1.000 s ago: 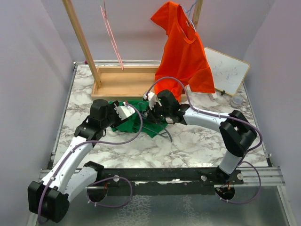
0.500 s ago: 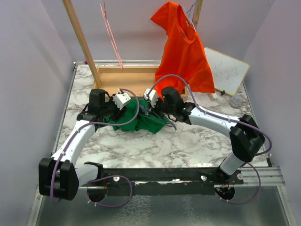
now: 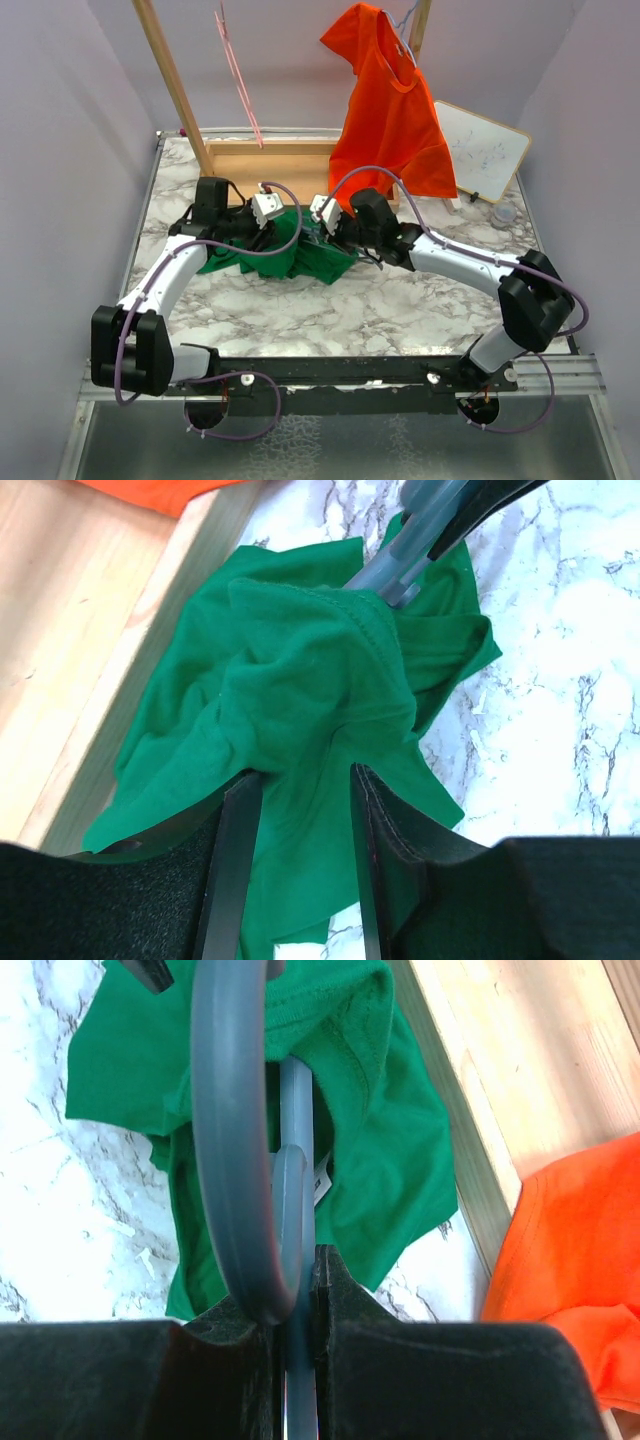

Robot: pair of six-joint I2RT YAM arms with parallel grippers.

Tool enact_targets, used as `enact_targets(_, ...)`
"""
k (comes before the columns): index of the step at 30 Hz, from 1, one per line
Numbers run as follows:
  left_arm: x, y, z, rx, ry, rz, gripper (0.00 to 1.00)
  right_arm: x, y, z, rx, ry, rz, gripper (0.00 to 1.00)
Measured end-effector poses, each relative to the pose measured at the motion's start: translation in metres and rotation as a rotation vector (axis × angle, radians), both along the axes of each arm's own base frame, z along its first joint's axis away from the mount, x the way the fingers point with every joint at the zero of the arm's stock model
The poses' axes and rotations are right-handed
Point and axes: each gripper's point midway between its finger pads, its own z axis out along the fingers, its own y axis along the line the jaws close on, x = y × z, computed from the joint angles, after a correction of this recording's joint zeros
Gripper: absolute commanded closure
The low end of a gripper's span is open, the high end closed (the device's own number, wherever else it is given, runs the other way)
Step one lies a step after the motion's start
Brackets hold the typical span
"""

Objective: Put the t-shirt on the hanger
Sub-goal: Pick up the hanger at the center of the board.

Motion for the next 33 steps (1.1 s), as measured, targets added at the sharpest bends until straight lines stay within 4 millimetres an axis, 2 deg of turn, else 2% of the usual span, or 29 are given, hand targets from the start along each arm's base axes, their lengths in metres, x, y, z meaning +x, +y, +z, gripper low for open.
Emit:
enact_targets(5, 0.001, -0.003, -0.011, 0.003, 0.029, -0.027, 0.63, -0.005, -0.005, 0.001, -0.009, -0.047, 0.03, 0.99)
enact_targets(9, 0.002, -0.003, -0.014, 0.0, 0.034, -0.039, 0.87, -0.008, -0.006, 0.005, -0.002, -0.08, 0.055, 0.99)
enact_targets(11, 0.002, -0.004, -0.015, -0.001, 0.034, -0.051, 0.92, -0.01, -0.004, 0.008, 0.006, -0.094, 0.068, 0.99)
enact_targets(23, -0.004, -0.018, 0.003, -0.066, 0.051, -0.155, 0.92, -0.01, 0.002, 0.017, 0.029, -0.138, 0.094, 0.99)
enact_targets(33, -0.011, -0.027, 0.005, -0.106, 0.105, -0.2, 0.93, -0.012, 0.007, 0.019, 0.038, -0.147, 0.104, 0.99)
